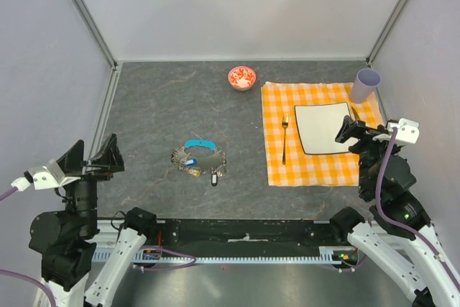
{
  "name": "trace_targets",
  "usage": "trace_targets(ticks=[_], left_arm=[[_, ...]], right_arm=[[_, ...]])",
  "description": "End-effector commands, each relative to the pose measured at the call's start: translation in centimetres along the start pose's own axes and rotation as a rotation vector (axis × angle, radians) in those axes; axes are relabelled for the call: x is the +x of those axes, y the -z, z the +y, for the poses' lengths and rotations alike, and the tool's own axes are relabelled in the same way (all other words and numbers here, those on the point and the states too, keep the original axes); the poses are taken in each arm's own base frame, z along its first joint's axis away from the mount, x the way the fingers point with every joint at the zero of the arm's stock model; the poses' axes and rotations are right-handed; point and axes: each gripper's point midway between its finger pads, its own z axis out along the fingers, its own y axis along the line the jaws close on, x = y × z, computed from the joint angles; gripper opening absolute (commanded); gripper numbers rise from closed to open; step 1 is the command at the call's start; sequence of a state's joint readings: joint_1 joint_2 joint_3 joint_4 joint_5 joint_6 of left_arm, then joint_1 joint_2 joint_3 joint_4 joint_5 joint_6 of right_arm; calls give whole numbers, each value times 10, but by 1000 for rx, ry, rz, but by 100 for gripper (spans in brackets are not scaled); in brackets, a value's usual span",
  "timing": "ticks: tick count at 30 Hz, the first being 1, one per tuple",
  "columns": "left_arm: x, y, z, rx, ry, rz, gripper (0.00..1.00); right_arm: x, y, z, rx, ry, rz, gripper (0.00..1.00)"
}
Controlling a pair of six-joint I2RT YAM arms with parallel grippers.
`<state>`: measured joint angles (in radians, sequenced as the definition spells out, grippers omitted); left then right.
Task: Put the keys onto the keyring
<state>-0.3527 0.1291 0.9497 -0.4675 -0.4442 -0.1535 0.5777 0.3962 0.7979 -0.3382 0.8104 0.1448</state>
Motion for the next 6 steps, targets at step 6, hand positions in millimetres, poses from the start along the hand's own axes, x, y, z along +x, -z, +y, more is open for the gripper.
trace_targets(ticks=[6], left_arm=[[-2, 3, 8, -23, -45, -27, 99]], right_arm=[[-16, 2, 0, -9, -13, -36, 98]])
